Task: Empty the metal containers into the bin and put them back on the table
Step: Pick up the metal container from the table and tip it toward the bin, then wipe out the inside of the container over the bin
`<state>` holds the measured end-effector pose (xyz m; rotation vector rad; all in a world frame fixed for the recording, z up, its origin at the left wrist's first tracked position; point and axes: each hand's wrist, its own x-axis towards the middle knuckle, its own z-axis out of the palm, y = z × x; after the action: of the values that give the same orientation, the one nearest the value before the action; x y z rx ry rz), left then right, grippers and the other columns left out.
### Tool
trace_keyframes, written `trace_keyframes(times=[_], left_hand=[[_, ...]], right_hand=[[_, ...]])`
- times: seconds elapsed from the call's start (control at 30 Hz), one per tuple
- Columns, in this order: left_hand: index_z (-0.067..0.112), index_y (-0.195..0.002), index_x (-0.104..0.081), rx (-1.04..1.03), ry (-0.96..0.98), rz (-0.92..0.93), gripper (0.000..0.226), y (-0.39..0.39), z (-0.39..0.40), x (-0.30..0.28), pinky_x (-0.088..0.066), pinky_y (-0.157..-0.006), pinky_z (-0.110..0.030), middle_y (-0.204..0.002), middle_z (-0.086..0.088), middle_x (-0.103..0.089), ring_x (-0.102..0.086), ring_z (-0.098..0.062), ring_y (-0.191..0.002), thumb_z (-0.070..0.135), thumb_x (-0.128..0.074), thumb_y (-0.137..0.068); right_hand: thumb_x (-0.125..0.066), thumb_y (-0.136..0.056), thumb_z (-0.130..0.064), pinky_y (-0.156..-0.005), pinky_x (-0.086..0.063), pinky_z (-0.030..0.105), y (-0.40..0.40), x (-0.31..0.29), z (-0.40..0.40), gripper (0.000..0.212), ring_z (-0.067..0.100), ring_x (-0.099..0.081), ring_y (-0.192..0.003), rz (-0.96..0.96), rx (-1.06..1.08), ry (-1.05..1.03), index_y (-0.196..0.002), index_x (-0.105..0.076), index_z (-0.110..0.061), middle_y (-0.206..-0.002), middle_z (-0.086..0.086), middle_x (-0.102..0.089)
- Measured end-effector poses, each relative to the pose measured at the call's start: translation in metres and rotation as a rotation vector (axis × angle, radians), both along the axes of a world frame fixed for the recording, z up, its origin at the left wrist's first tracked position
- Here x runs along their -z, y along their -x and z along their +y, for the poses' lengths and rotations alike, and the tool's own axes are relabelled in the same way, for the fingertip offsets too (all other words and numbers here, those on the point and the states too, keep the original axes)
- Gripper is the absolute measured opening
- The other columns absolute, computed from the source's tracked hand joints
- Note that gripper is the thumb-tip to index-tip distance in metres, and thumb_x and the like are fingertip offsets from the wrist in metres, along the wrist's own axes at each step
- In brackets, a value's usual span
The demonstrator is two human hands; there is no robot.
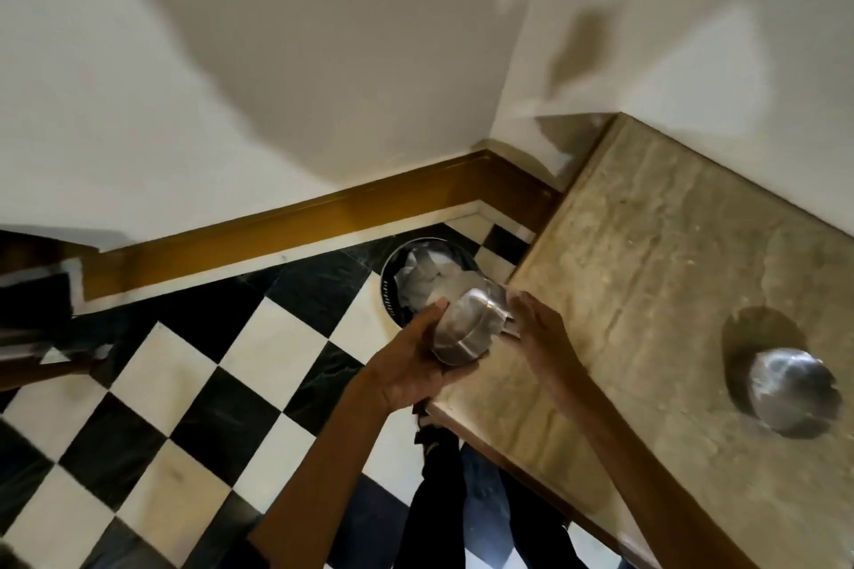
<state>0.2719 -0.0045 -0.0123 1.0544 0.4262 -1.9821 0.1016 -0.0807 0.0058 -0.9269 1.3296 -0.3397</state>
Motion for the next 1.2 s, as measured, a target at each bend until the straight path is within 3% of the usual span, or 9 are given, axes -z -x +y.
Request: trace_keyframes(times=[0.2, 0.33, 0.43, 0.6, 0.8, 0.9, 1.0, 1.1, 1.2], left_hand=[[0.016, -0.123, -0.067, 0.335, 0.208, -0.557, 0.073, -0.057, -0.032, 0.038, -0.053, -0.106, -0.044, -0.132, -0.02, -0.064, -0.063, -0.035, -0.121, 0.036, -0.091, -0.057], [0.021, -0.152, -0.034, 0.65, 0.285, -1.114, 0.117, -0.063, -0.046, 0.076, -0.045, -0.091, -0.019, -0.139, 0.005, -0.045, -0.047, -0.012, -0.12, 0.039, -0.098, -0.056], [0.026, -0.149, -0.031, 0.695, 0.421, -1.324, 0.122, -0.062, -0.047, 0.11, -0.043, -0.108, -0.033, -0.146, 0.006, -0.041, -0.041, -0.011, -0.127, 0.05, -0.097, -0.05], [0.024, -0.151, -0.028, 0.714, 0.526, -1.491, 0.127, -0.063, -0.045, 0.145, -0.038, -0.117, -0.047, -0.152, 0.005, -0.038, -0.035, -0.019, -0.139, 0.06, -0.093, -0.048], [0.021, -0.151, -0.026, 0.712, 0.634, -1.556, 0.127, -0.063, -0.046, 0.155, -0.044, -0.111, -0.051, -0.151, 0.001, -0.032, -0.036, -0.021, -0.139, 0.057, -0.093, -0.049], [0.016, -0.149, -0.026, 0.707, 0.689, -1.582, 0.125, -0.064, -0.047, 0.151, -0.043, -0.112, -0.053, -0.152, -0.004, -0.033, -0.037, -0.027, -0.14, 0.057, -0.091, -0.051], [0.02, -0.148, -0.024, 0.63, 0.733, -1.63, 0.114, -0.063, -0.05, 0.147, -0.032, -0.118, -0.043, -0.153, -0.014, -0.041, -0.038, -0.027, -0.141, 0.07, -0.074, -0.059], [0.022, -0.154, -0.02, 0.562, 0.795, -1.723, 0.103, -0.063, -0.048, 0.15, -0.015, -0.123, -0.028, -0.161, -0.005, -0.031, -0.024, -0.006, -0.146, 0.069, -0.067, -0.075], [0.013, -0.153, -0.027, 0.633, 0.718, -1.694, 0.106, -0.064, -0.035, 0.162, -0.012, -0.126, -0.031, -0.16, -0.016, -0.035, -0.03, -0.021, -0.146, 0.065, -0.074, -0.074]], right_hand=[[-0.036, -0.105, -0.037, -0.075, -0.057, 0.017, -0.059, 0.037, -0.044, 0.029, 0.006, -0.065, -0.097, -0.012, -0.129, -0.004, -0.1, -0.064, -0.029, -0.102, -0.004, -0.066], [-0.033, -0.104, -0.047, -0.071, -0.055, 0.018, -0.078, 0.074, -0.055, 0.039, 0.021, -0.061, -0.111, 0.059, -0.205, 0.029, -0.123, -0.056, -0.022, -0.117, 0.007, -0.059], [-0.03, -0.104, -0.045, -0.067, -0.054, 0.016, -0.082, 0.1, -0.053, 0.039, 0.022, -0.056, -0.114, 0.094, -0.206, 0.055, -0.131, -0.049, -0.025, -0.122, 0.006, -0.054], [-0.026, -0.093, -0.069, -0.091, -0.05, 0.025, -0.082, 0.131, -0.041, 0.072, 0.021, -0.05, -0.127, 0.057, -0.211, 0.095, -0.151, -0.033, -0.027, -0.146, 0.005, -0.046], [-0.021, -0.093, -0.07, -0.09, -0.05, 0.012, -0.074, 0.127, -0.035, 0.077, 0.018, -0.043, -0.137, 0.116, -0.367, 0.213, -0.157, -0.02, -0.028, -0.16, 0.004, -0.033], [-0.018, -0.092, -0.072, -0.122, -0.032, 0.039, -0.073, 0.109, -0.028, 0.085, 0.019, -0.012, -0.156, 0.313, -0.598, 0.576, -0.159, -0.01, -0.021, -0.169, 0.002, -0.014], [-0.026, -0.093, -0.067, -0.127, -0.018, 0.045, -0.073, 0.096, -0.022, 0.088, 0.027, -0.009, -0.157, 0.458, -0.814, 1.056, -0.157, -0.016, -0.006, -0.167, 0.014, -0.014], [-0.022, -0.092, -0.075, -0.122, -0.023, 0.056, -0.07, 0.105, -0.023, 0.095, 0.033, -0.007, -0.156, 0.572, -1.295, 1.082, -0.157, -0.014, -0.007, -0.167, 0.016, -0.013], [-0.017, -0.09, -0.076, -0.124, -0.021, 0.056, -0.074, 0.1, -0.021, 0.096, 0.032, -0.011, -0.156, 0.564, -1.301, 1.047, -0.157, -0.015, -0.008, -0.167, 0.016, -0.017]])
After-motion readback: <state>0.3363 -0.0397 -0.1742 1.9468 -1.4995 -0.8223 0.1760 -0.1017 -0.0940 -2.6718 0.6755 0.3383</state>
